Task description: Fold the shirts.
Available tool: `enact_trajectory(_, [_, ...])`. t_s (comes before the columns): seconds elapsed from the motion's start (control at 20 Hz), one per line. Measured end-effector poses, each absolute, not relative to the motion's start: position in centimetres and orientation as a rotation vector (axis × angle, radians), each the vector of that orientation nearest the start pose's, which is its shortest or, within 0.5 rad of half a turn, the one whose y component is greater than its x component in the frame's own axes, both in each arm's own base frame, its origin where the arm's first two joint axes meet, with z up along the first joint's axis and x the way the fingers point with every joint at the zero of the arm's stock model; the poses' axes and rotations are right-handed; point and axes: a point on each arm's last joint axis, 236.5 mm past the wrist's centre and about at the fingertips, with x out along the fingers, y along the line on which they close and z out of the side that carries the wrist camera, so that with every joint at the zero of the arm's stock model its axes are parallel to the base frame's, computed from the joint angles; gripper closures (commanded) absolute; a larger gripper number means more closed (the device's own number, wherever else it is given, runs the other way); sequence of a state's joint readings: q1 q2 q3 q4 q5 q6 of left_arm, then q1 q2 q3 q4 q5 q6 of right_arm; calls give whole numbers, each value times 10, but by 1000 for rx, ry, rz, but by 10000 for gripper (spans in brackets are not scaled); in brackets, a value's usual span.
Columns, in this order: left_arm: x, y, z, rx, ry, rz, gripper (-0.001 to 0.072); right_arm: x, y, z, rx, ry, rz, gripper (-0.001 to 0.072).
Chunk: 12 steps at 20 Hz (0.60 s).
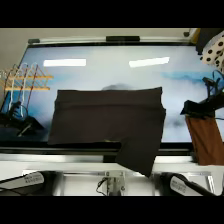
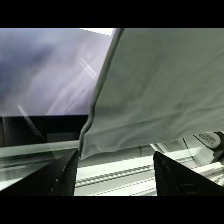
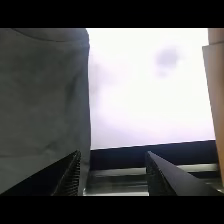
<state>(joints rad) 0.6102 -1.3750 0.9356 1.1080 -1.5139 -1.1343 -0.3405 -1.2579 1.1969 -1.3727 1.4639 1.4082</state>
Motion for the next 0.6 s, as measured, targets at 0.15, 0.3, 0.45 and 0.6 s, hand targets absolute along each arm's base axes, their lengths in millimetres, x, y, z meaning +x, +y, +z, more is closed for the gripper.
enact_trajectory(0.15, [238, 42, -75, -707, 1583, -230, 166, 316, -59, 22, 318, 1443, 15, 186])
enact_trajectory(0.3, [235, 41, -87, -711, 1559, -218, 166, 319, -57, 23, 332, 1421, 28, 186])
enact_trajectory(0.45, [230, 39, -96, -716, 1561, -218, 166, 320, -56, 24, 338, 1412, 32, 186])
enact_trajectory(0.6, [225, 26, -102, -735, 1578, -251, 168, 320, -54, 24, 342, 1409, 39, 186])
